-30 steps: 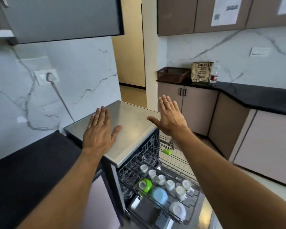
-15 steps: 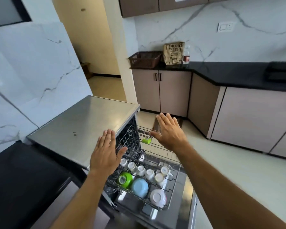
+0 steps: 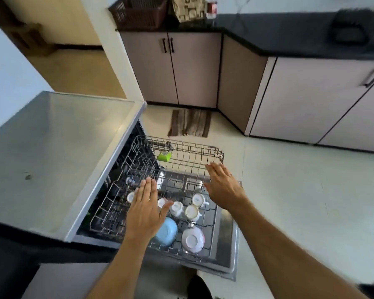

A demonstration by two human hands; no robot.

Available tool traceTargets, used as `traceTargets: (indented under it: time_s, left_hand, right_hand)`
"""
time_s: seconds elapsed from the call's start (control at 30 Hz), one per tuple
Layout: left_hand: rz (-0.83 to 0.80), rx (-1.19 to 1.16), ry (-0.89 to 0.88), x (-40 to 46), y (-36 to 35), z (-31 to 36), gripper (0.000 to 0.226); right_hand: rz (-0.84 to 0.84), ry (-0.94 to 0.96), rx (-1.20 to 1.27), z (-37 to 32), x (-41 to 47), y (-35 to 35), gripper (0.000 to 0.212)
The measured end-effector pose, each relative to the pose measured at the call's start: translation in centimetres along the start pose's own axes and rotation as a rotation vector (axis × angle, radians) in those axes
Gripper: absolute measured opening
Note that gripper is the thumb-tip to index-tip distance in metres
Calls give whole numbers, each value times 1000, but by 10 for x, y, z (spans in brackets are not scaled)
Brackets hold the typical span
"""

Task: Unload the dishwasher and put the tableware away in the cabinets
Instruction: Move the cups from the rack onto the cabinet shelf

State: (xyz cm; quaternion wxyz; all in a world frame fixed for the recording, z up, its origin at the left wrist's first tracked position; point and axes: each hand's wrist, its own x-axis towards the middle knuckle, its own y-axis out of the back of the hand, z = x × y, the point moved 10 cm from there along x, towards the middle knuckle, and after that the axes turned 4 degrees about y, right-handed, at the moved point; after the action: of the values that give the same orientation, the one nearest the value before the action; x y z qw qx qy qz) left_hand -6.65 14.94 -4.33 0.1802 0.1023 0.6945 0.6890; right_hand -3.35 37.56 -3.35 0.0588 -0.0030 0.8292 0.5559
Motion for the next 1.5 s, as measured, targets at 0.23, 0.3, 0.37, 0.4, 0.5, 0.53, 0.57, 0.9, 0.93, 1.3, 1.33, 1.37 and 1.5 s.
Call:
traceTargets:
  time_s: [0.23,0.3,0.37,0.4,0.5,0.53,0.57,0.9,0.93,1.3,1.33,1.37,1.5]
  left_hand:
    - [-185,-63,-48,50,-83,-7,90]
    - [-233,-64,-53,62,-109,-5,88]
    - [-274,-74,-77,68,-136,1,91]
    - [-287,-86,-88,70,-146,5,93]
    - [-352,-133,-134,71,-181,24,92]
    - [-372,-135,-158,71,-190,32,90]
    - [-388,-128,-185,70,-197,40,87]
    - [-393,9,-333,80,-245,69,86]
    - [-392,9,-362,79,-250,72,88]
    - [-238,-70,-316,92,-260,81,81]
    - [-222,-113,-299,93,-258,81,77]
    - [-216,-160,-277,93,-256,79,74]
    - [-193,-343,-170,87,-245,67,71]
  right_hand:
    - [-155,-97,67,25,40,-77,77]
    - [-205,-153,107,37,49,-100,81]
    - [-235,-175,129,48,55,-126,80]
    - [-243,-186,137,53,56,-138,79]
    - [-289,-192,144,63,57,-182,79]
    - [-306,-195,135,64,56,-194,80]
    - [-317,-198,128,66,56,-204,80]
    - [-407,-179,52,73,75,-270,74]
    - [-401,-164,58,73,78,-273,74]
    - [-209,-314,366,92,93,-260,57]
    - [-199,-317,390,92,93,-259,56]
    - [-182,-312,417,91,93,-256,55]
    - [-43,-371,577,90,87,-233,48]
